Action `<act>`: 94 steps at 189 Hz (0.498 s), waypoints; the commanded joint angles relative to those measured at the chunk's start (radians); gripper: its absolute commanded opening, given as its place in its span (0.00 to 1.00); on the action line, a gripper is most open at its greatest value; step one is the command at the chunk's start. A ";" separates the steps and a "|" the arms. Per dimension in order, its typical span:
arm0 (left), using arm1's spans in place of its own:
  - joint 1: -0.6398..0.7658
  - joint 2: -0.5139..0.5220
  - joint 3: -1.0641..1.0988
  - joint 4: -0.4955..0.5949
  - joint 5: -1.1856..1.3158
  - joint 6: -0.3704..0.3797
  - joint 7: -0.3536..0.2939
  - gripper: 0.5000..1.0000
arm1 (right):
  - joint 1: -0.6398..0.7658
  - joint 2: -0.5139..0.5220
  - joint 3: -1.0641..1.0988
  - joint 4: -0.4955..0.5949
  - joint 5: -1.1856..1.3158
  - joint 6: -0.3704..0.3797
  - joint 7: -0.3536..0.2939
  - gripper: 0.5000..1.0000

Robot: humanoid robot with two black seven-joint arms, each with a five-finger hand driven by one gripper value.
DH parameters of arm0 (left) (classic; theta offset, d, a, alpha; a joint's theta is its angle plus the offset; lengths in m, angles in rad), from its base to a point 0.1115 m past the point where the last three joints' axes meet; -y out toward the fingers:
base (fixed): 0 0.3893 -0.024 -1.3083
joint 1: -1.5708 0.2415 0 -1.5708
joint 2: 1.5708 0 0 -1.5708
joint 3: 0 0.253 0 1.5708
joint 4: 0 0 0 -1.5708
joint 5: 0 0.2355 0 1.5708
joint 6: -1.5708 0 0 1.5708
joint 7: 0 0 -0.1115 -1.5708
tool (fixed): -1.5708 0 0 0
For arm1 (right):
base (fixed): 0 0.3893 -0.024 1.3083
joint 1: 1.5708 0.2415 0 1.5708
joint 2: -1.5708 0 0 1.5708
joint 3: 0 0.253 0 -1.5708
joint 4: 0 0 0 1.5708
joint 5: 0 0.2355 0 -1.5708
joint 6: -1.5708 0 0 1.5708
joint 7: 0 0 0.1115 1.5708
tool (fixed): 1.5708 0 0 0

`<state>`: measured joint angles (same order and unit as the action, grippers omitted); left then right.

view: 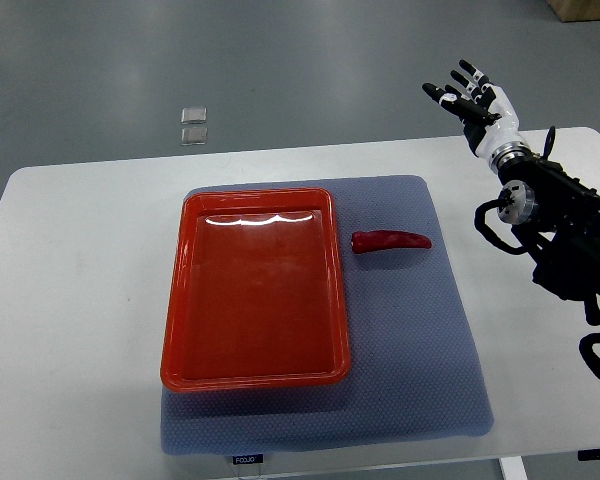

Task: Place red pepper on red tray
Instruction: 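Swing the right hand over and lower it toward the red pepper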

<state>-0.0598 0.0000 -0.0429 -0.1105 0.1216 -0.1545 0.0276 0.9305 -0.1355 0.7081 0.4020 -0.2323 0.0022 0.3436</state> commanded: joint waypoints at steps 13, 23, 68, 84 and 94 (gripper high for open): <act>0.000 0.000 0.000 0.000 0.000 0.000 0.000 1.00 | 0.042 -0.050 -0.125 0.003 -0.111 0.021 0.002 0.83; 0.000 0.000 0.000 0.000 0.000 0.000 0.000 1.00 | 0.062 -0.062 -0.179 0.003 -0.159 0.044 0.002 0.83; 0.000 0.000 0.000 0.000 0.000 0.001 0.000 1.00 | 0.154 -0.118 -0.383 0.005 -0.368 0.139 -0.005 0.83; 0.000 0.000 0.000 0.000 0.000 0.001 0.000 1.00 | 0.182 -0.128 -0.461 0.028 -0.440 0.173 -0.005 0.83; 0.000 0.000 0.000 0.000 0.000 0.000 0.000 1.00 | 0.195 -0.156 -0.509 0.058 -0.487 0.193 -0.003 0.83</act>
<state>-0.0598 0.0000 -0.0429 -0.1105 0.1215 -0.1550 0.0276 1.0973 -0.2571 0.2858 0.4183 -0.6348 0.1589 0.3398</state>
